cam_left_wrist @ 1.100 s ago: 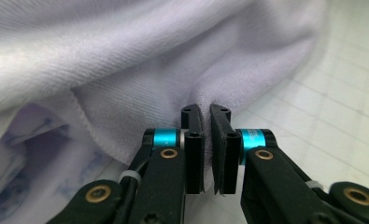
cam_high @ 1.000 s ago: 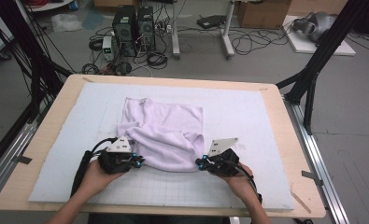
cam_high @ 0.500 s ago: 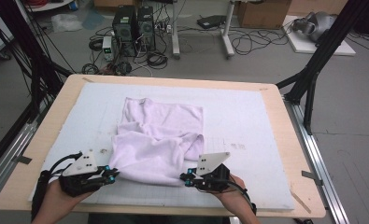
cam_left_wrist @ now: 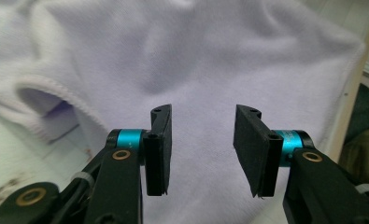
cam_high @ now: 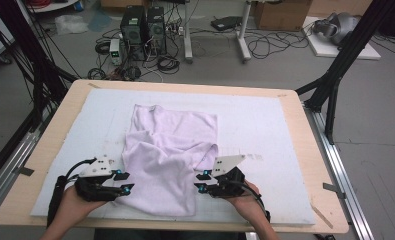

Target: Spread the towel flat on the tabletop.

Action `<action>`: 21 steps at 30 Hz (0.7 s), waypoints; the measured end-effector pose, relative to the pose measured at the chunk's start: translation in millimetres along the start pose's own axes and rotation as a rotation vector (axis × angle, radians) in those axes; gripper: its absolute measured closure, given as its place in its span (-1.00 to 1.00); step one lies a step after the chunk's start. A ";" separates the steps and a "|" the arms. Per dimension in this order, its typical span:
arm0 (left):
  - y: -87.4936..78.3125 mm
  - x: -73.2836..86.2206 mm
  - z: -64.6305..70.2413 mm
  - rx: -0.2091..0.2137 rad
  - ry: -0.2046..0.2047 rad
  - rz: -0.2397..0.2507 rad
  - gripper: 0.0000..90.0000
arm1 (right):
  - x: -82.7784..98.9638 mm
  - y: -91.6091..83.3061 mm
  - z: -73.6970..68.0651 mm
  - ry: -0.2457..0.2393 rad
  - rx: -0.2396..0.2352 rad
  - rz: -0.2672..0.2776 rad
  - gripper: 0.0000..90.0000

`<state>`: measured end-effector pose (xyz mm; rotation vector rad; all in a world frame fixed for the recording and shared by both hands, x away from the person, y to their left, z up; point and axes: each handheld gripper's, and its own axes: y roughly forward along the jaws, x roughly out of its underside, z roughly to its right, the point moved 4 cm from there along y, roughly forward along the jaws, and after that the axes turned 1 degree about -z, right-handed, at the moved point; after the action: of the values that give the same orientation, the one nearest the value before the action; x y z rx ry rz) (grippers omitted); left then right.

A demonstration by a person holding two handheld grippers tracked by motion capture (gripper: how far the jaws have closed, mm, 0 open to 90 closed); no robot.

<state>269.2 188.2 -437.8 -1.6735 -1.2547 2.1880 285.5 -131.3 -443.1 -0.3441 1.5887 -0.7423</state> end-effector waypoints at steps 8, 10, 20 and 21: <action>22.5 19.2 -9.5 -0.013 0.005 -0.050 0.50 | -1.4 34.6 -7.9 -0.055 -0.030 -0.104 0.42; 21.8 19.2 -9.3 -0.006 0.008 -0.053 0.75 | -1.9 38.7 -7.3 -0.033 -0.059 -0.103 0.59; 12.6 13.0 4.6 0.024 0.026 -0.040 0.95 | -3.8 3.1 -17.5 -0.035 -0.066 -0.030 0.88; 10.1 11.1 6.6 0.029 0.024 -0.031 0.95 | -3.8 -1.5 -18.6 -0.036 -0.060 -0.019 0.88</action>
<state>263.1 184.1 -452.4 -1.6528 -1.2286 2.1520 267.9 -125.2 -439.1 -0.4147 1.5781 -0.6998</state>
